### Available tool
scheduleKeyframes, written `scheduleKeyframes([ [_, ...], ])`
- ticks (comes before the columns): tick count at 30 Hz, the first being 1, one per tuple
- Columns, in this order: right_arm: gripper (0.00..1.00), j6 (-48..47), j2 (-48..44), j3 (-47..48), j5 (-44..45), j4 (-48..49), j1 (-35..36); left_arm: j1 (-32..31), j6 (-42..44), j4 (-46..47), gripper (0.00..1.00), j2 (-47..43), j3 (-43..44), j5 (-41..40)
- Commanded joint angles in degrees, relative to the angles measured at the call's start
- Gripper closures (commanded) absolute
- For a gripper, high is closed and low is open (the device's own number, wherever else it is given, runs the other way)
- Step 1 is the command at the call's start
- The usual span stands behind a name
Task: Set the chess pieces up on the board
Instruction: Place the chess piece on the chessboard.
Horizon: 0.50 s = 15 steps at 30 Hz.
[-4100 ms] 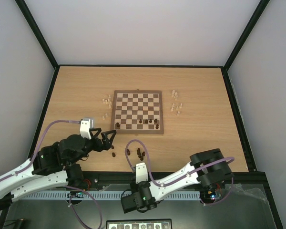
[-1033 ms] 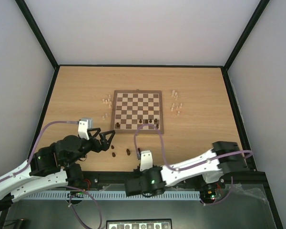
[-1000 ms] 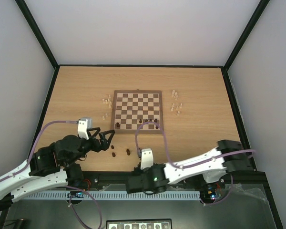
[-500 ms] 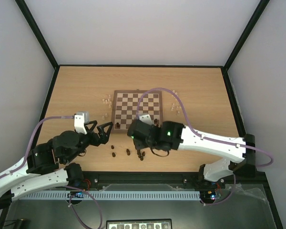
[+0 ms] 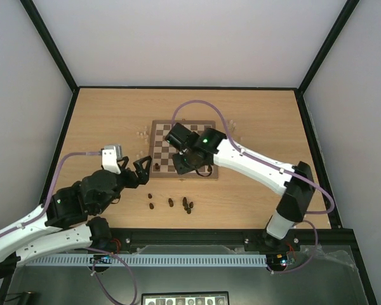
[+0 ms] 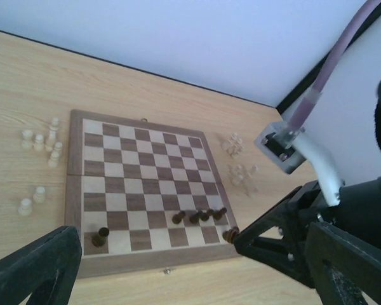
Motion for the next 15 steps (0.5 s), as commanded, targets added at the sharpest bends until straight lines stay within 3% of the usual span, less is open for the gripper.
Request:
scheduleKeyframes([
  [1, 0.85, -6.11, 5.18, 4.80, -1.28, -3.69, -0.89, 3.03, -0.11, 2.65, 0.01, 2.80, 0.14, -1.65],
  [4, 0.85, -8.03, 8.82, 7.83, -1.27, -4.02, -1.73, 8.59, 1.23, 5.79, 0.00, 3.46, -1.06, 3.03],
  [10, 0.86, -10.82, 14.88, 12.14, -0.62, -4.88, -4.53, 25.33, 1.90, 14.64, 0.01, 4.73, -5.34, 24.74],
  [15, 0.86, -12.65, 20.28, 15.62, 0.93, -6.09, -5.51, 35.29, 0.86, 19.54, 0.00, 4.46, -9.57, 35.63],
])
